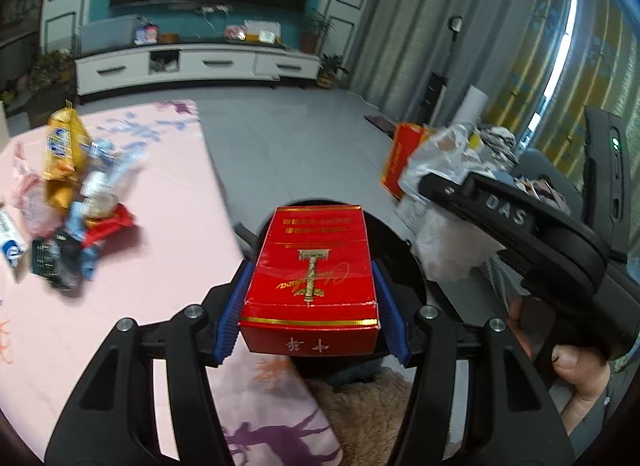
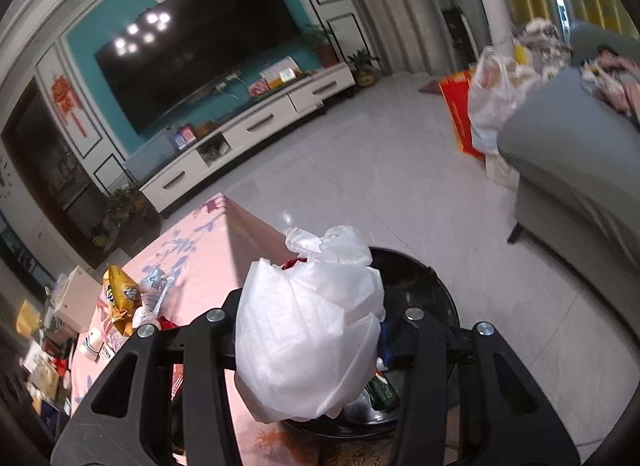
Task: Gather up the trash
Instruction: 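Carry the red box and white bag to the bin and release both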
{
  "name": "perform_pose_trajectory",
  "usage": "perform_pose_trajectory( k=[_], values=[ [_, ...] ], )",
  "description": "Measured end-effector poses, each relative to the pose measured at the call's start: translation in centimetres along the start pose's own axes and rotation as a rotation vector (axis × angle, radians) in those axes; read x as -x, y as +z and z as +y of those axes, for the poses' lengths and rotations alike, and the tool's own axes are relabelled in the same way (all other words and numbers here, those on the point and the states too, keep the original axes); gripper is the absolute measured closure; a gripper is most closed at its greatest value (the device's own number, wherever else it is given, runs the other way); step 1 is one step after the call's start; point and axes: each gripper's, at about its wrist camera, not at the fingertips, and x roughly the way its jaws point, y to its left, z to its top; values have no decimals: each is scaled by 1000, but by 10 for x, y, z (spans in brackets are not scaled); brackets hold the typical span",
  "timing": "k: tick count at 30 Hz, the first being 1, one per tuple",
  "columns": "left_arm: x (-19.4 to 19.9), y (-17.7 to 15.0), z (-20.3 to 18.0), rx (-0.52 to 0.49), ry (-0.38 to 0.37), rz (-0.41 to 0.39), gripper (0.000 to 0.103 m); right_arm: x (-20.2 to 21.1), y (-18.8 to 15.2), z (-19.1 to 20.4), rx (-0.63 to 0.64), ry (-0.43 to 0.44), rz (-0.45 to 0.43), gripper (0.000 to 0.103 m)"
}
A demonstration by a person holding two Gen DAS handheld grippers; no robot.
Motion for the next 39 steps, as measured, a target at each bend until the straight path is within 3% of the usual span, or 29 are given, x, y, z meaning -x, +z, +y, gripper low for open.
perform_pose_trajectory(
  k=[10, 15, 22, 31, 34, 36, 39],
  values=[
    [-65, -3, -4, 26, -61, 156, 44, -38, -1, -30, -121, -22, 116, 57],
    [-93, -8, -6, 30, -59, 215, 44, -51, -3, -42, -162, -88, 143, 57],
    [-114, -10, -11, 27, -50, 254, 44, -64, -6, -48, -189, -91, 182, 57],
    [-132, -13, -18, 24, -62, 301, 44, -71, -7, -50, -183, -162, 199, 55],
    [-133, -14, -19, 26, -72, 311, 43, -70, -7, -53, -194, -174, 195, 39],
    [-129, -14, -19, 25, -59, 304, 36, -70, -7, -54, -207, -179, 194, 22],
    [-120, -12, -16, 21, -24, 267, 21, -67, -6, -56, -220, -168, 171, 20]
  ],
)
